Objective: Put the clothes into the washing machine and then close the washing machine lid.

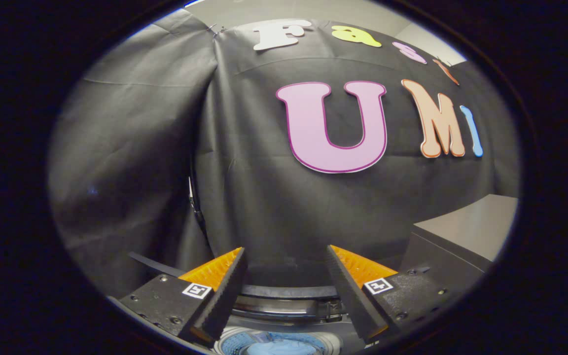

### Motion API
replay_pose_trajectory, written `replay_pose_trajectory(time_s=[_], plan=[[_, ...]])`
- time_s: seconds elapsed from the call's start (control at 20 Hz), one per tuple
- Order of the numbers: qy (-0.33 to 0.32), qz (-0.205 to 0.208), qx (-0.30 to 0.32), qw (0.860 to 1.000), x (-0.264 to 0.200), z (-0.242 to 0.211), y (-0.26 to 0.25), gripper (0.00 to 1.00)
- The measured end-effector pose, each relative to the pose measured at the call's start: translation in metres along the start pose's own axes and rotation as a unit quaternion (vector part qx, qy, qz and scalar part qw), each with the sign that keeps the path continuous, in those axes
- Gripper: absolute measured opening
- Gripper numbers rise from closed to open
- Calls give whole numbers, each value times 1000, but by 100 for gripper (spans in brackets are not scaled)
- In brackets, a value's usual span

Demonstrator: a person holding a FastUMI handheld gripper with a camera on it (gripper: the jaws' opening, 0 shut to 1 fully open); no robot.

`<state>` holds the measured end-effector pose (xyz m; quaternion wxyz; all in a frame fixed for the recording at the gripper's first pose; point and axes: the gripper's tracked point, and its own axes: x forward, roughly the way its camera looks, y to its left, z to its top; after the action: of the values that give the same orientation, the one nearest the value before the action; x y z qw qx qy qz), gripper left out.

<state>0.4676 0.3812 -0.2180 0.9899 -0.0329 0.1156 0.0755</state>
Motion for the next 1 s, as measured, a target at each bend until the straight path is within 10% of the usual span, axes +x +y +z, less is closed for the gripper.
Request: replay_pose_trajectory(time_s=[1.0], plan=[[75, -14, 80, 994, -42, -53, 13, 98]])
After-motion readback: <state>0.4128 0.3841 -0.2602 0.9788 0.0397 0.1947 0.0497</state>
